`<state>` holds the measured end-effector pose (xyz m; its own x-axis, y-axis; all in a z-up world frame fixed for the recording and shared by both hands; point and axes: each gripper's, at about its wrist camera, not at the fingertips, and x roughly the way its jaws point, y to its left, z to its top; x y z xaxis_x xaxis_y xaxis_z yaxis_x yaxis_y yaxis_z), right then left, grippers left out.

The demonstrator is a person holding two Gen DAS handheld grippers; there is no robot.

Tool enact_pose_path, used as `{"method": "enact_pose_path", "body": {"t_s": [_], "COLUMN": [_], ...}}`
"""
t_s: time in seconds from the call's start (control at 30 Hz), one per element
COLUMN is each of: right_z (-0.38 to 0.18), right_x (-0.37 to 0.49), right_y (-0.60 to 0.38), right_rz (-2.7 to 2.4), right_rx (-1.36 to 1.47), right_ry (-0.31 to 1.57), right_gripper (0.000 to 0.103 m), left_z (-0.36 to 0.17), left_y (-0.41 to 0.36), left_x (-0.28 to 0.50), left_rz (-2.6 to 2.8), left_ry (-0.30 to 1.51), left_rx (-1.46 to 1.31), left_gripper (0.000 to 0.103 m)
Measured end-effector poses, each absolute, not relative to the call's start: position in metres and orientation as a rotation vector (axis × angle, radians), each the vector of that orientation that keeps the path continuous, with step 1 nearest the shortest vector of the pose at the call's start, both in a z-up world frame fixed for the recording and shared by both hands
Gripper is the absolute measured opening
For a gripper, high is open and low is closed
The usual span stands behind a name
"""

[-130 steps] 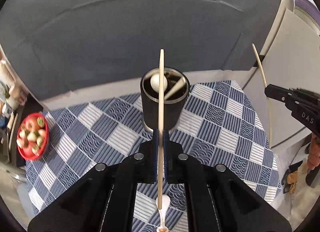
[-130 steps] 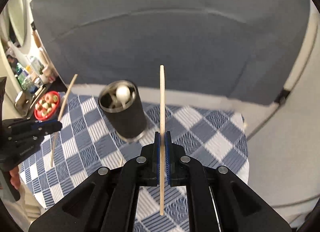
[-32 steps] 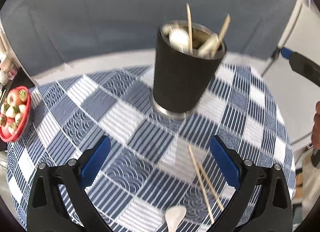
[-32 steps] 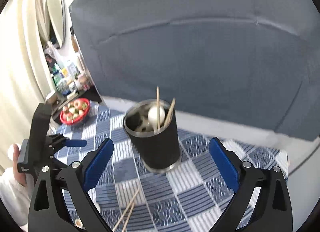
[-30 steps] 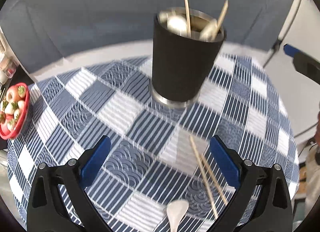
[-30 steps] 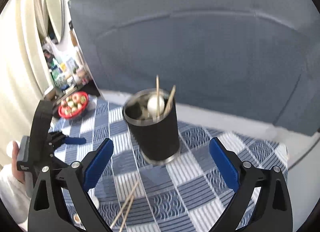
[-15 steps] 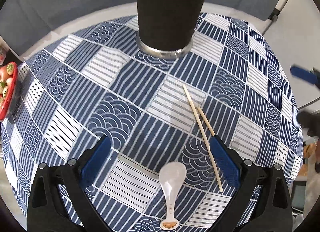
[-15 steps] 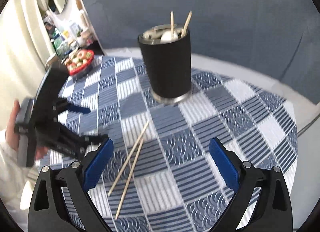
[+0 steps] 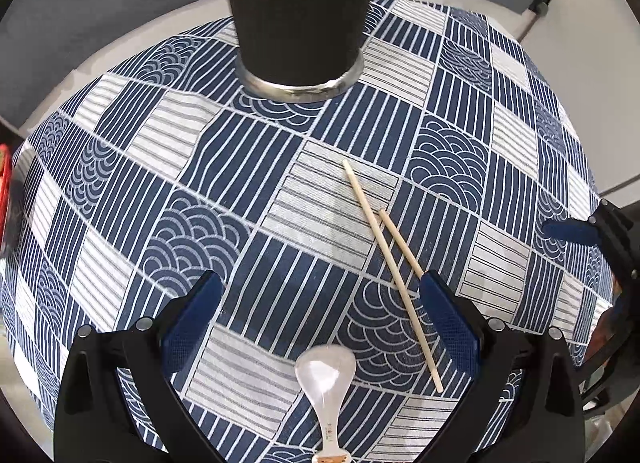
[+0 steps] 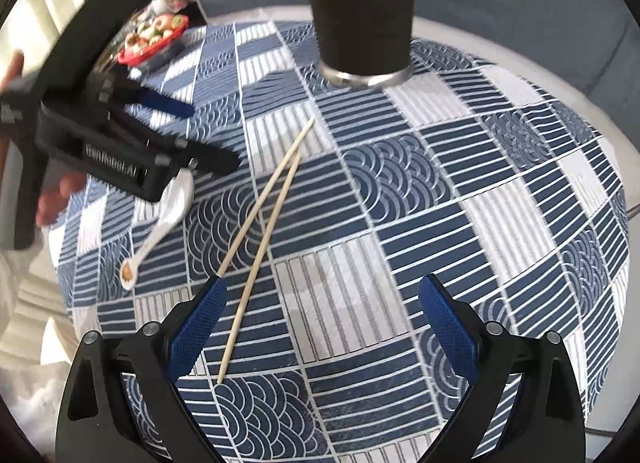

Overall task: Organize utensils
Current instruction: 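Move both tools back down toward the remaining chopsticks on the cloth, then grasp a chopstick with the left tool while the right tool grasps the other chopstick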

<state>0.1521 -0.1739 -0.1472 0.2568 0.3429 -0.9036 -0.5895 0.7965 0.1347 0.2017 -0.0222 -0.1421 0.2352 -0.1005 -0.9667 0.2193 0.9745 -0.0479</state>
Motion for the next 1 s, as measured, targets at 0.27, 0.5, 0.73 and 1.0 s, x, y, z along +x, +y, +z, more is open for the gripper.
{"method": "enact_pose_path", "body": {"t_s": [0.27,0.5,0.73,1.0], "right_z": [-0.167,-0.173,-0.178,-0.182], "right_x": [0.146,0.141,0.147,0.166], "right_y": [-0.163,-0.151,-0.145,-0.163], "right_rz": [0.647,0.652,0.620,0.553], "right_rx": [-0.277,-0.334,-0.404,-0.400], "right_ry": [1.194,1.205,1.207,1.266], "right_gripper": [0.092,0.092,0.095,0.097], "left_z": [-0.162,-0.177,-0.184,-0.188], "left_y": [-0.036,-0.042,-0.048,-0.053], "left_x": [0.213,0.217,0.219,0.225], "left_rz": [-0.266,-0.277,-0.259,-0.255], "left_ry": [1.363,1.400,1.416,1.410], "left_rx": [0.158,0.190,0.216,0.214], "left_gripper": [0.097,0.097,0.099,0.099]}}
